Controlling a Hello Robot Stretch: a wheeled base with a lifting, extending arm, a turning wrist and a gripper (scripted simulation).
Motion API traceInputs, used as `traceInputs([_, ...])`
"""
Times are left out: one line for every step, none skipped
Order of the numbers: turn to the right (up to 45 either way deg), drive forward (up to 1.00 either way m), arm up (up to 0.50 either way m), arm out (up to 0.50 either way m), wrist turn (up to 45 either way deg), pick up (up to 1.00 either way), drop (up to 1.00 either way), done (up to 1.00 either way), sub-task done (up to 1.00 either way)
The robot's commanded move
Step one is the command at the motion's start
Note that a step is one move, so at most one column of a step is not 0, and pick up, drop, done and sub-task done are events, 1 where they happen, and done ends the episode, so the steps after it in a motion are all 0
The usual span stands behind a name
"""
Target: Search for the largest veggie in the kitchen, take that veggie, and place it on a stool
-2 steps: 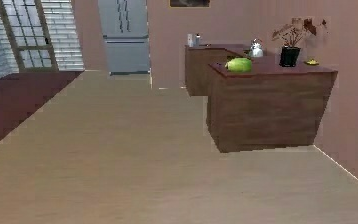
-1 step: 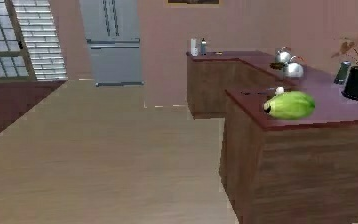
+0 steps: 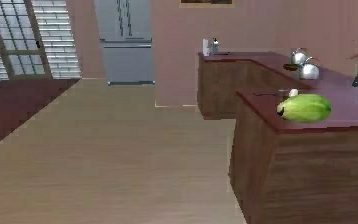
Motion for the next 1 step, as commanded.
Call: traceInputs([0.0,0.40,0.00,0.00,0.0,0.00,0.00,0.00,0.00])
